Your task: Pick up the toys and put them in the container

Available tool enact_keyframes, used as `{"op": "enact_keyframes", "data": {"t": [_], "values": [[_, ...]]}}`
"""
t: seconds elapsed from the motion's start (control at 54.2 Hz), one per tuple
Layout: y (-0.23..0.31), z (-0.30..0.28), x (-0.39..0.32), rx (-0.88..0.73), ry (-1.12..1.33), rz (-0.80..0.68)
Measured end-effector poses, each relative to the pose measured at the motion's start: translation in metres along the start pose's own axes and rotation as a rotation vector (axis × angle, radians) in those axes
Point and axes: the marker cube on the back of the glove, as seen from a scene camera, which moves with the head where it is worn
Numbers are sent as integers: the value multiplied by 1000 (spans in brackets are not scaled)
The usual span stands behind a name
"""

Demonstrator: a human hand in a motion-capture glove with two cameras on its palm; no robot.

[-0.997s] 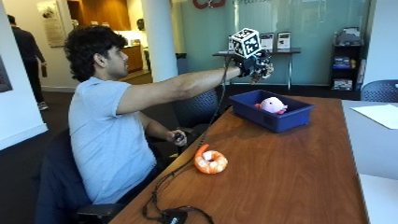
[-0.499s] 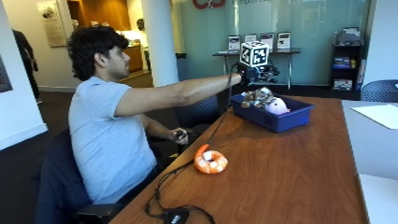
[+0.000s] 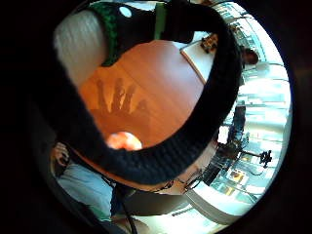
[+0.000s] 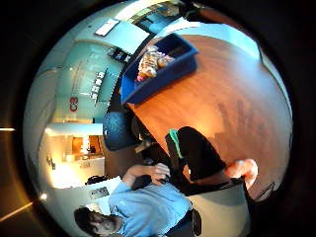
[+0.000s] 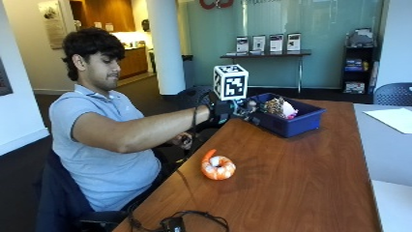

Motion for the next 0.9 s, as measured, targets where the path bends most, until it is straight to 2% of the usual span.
{"op": "enact_keyframes", "data": {"t": [0.295,0.554,0.702,0.905], "values": [[98,93,59,-137,-55,64],[112,152,57,-262,58,47],[101,156,57,-180,136,23],[88,148,57,51,140,-35]]}}
